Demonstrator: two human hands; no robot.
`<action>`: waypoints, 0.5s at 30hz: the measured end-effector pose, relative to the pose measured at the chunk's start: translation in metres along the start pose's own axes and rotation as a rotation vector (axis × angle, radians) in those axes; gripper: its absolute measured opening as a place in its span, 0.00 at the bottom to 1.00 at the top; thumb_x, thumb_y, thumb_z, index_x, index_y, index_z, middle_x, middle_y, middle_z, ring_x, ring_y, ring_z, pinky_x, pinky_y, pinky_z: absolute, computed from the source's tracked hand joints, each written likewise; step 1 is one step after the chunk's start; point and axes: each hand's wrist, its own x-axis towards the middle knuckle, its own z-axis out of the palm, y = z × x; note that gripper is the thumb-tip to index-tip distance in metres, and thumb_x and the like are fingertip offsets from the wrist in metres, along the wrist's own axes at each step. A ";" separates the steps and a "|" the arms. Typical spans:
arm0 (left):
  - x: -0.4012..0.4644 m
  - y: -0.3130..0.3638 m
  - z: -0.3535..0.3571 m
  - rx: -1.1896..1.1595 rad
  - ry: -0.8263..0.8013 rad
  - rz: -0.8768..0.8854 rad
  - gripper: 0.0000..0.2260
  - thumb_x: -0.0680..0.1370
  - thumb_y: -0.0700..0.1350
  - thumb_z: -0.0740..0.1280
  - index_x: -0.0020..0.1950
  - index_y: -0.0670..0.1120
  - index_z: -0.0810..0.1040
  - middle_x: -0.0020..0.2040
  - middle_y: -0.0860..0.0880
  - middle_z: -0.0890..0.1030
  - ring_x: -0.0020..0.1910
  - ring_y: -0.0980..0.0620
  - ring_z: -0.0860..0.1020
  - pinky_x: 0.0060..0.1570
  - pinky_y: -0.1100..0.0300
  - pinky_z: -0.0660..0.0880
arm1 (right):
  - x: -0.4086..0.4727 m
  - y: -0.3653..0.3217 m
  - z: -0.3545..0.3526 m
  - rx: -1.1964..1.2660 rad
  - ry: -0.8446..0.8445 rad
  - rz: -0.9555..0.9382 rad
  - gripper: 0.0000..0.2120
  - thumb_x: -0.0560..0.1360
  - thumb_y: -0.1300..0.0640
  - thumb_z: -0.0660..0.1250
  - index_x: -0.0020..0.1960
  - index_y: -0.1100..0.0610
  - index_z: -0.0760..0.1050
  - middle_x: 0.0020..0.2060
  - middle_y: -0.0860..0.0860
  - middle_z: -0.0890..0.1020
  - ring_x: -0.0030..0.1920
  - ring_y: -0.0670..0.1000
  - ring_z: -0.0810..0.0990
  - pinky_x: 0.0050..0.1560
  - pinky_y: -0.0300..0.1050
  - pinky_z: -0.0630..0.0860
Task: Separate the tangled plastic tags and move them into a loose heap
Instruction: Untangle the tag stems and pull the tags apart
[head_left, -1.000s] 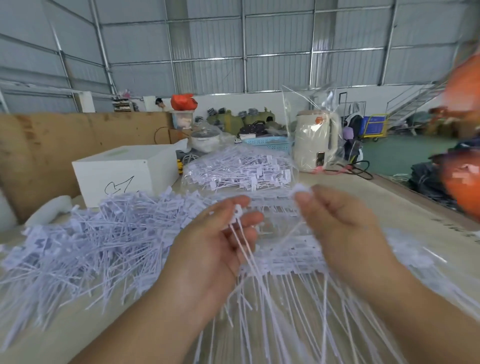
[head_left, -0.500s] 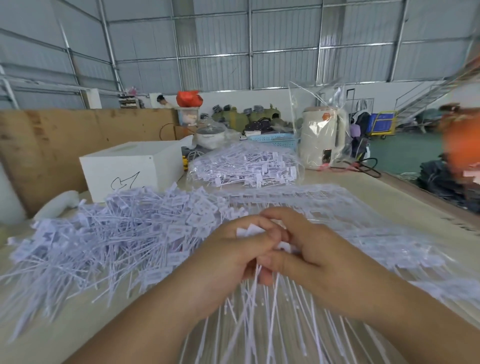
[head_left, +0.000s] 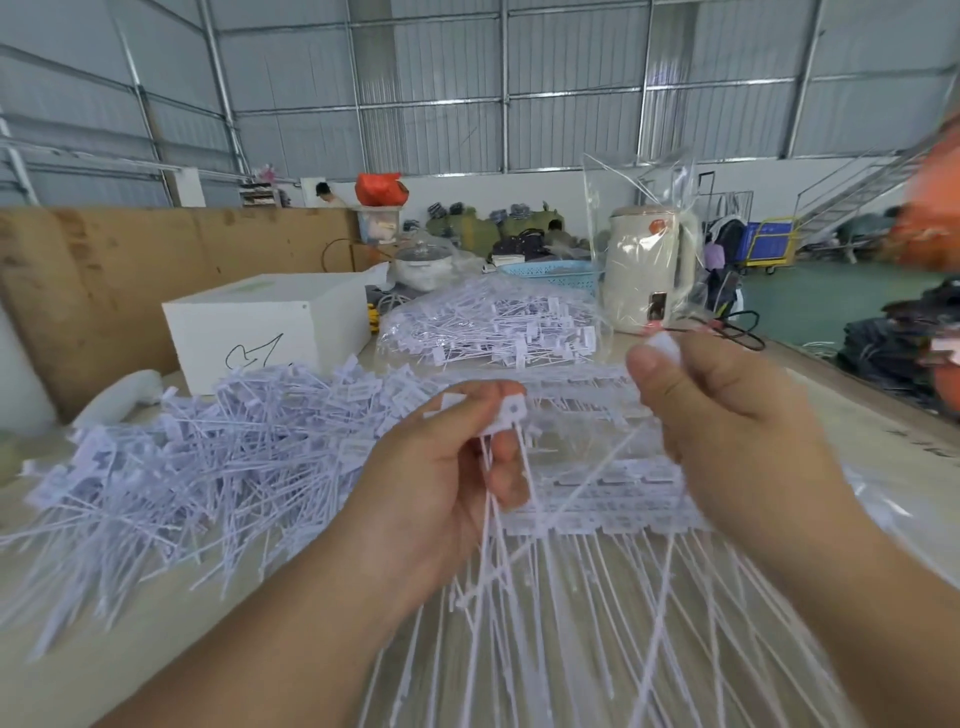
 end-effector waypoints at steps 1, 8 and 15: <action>0.000 0.001 0.000 0.036 -0.019 0.004 0.07 0.70 0.42 0.65 0.43 0.42 0.81 0.25 0.47 0.72 0.19 0.53 0.68 0.21 0.65 0.67 | 0.000 0.001 -0.004 0.002 -0.044 -0.008 0.25 0.72 0.36 0.63 0.37 0.59 0.69 0.25 0.50 0.64 0.24 0.45 0.62 0.22 0.35 0.61; -0.007 -0.012 0.001 0.480 -0.205 0.018 0.15 0.74 0.57 0.63 0.44 0.48 0.83 0.28 0.42 0.70 0.23 0.50 0.70 0.28 0.61 0.69 | -0.013 0.013 0.018 -0.067 -0.643 -0.084 0.21 0.78 0.45 0.60 0.69 0.42 0.60 0.40 0.42 0.85 0.46 0.52 0.84 0.51 0.62 0.77; -0.005 -0.009 -0.002 0.369 -0.176 -0.015 0.03 0.71 0.44 0.70 0.37 0.46 0.80 0.27 0.44 0.71 0.21 0.52 0.69 0.22 0.65 0.68 | -0.007 0.005 0.007 -0.099 -0.741 0.008 0.15 0.77 0.37 0.61 0.56 0.45 0.75 0.41 0.49 0.85 0.44 0.60 0.82 0.49 0.66 0.76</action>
